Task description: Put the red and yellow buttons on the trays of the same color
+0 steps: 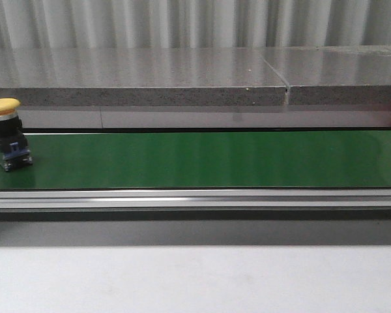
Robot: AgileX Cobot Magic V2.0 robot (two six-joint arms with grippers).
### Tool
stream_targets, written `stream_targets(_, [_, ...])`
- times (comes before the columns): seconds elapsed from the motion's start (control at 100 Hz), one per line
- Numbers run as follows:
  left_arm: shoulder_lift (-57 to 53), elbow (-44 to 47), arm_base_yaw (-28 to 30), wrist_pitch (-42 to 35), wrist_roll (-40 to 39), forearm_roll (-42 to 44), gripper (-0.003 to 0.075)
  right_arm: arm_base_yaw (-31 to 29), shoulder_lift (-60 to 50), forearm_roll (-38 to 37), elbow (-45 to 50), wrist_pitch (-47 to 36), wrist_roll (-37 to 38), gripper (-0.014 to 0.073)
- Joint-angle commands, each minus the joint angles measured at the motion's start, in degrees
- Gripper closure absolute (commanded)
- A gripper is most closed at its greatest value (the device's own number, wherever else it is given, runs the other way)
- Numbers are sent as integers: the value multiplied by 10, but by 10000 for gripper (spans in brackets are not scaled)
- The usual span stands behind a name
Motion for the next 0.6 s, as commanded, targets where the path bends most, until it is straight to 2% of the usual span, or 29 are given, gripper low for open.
stream_targets(0.0, [-46, -16, -7, -6, -2, -1, 491, 2, 2, -1, -15, -38, -6, 716])
stream_targets(0.38, [-119, -16, -20, 96, 30, 102, 491, 2, 2, -1, -15, -38, -6, 716])
stream_targets(0.59, [-184, 1, -50, 104, 31, 144, 491, 2, 2, -1, -15, -38, -6, 716])
